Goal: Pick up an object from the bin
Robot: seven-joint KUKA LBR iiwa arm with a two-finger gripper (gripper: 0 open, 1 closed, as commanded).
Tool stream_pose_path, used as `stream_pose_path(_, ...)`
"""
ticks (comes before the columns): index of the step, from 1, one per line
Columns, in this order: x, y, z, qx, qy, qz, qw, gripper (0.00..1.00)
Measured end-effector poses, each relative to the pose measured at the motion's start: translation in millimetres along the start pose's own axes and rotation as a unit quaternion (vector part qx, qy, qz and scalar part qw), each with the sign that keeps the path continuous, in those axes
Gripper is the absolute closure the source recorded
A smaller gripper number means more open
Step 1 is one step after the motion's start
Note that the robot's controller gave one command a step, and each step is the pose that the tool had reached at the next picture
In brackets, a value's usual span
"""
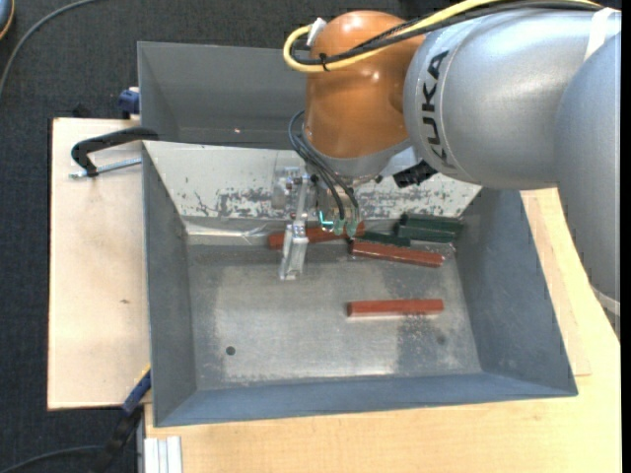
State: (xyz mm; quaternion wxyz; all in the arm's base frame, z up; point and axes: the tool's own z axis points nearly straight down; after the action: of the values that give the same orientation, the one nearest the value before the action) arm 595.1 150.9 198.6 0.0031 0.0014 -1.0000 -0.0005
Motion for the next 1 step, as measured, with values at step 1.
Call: stream_pose_path(1,43.6,-78.5,25.3,0.002,-0.0006,0.046,0.9989,0.00)
